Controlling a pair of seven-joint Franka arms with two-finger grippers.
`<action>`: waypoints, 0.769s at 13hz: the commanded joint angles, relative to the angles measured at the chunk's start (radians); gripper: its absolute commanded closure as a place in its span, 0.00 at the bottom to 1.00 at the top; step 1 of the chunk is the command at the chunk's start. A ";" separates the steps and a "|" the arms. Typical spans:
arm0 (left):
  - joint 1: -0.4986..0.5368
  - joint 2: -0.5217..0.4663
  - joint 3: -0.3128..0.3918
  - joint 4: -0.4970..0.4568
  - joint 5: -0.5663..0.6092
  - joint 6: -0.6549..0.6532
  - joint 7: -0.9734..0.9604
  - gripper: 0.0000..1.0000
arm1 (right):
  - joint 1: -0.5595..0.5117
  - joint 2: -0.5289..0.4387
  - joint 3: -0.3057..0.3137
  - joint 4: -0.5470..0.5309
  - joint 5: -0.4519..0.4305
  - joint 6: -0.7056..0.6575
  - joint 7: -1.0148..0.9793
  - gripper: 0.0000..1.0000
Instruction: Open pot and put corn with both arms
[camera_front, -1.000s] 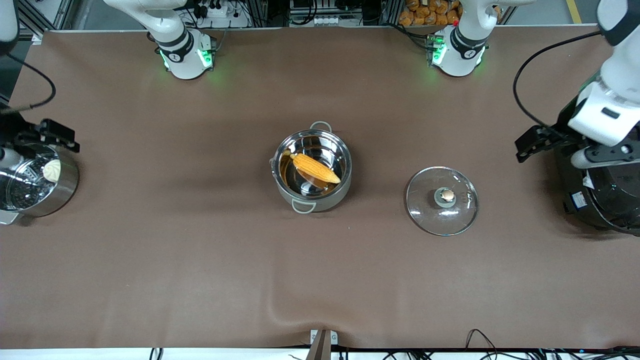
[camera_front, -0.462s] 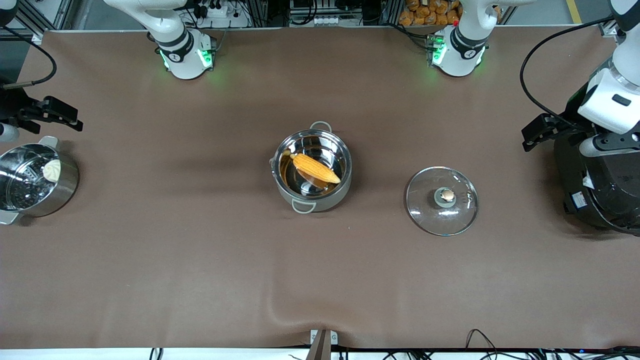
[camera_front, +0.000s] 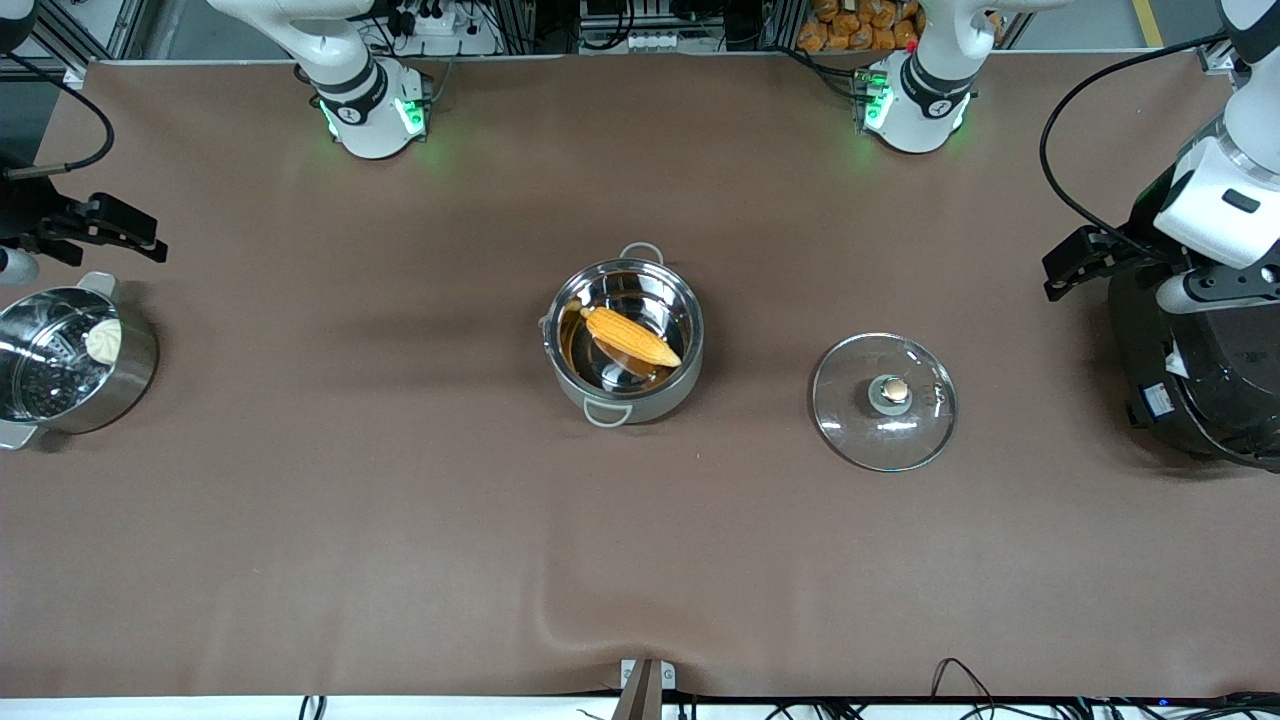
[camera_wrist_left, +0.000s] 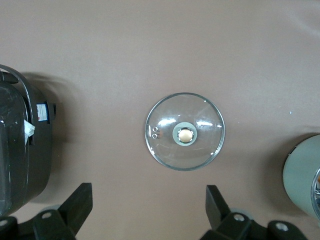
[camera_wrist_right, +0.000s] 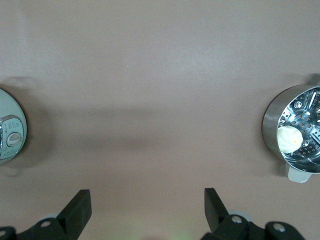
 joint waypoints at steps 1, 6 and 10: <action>0.005 0.002 -0.004 0.028 0.003 -0.017 0.021 0.00 | -0.028 -0.025 0.038 -0.023 0.015 -0.001 0.004 0.00; 0.009 0.000 -0.003 0.028 -0.052 -0.057 0.116 0.00 | -0.030 -0.028 0.039 -0.023 0.013 -0.004 -0.002 0.00; 0.009 0.014 0.002 0.017 -0.046 -0.095 0.134 0.00 | -0.031 -0.028 0.039 -0.023 0.013 -0.007 -0.003 0.00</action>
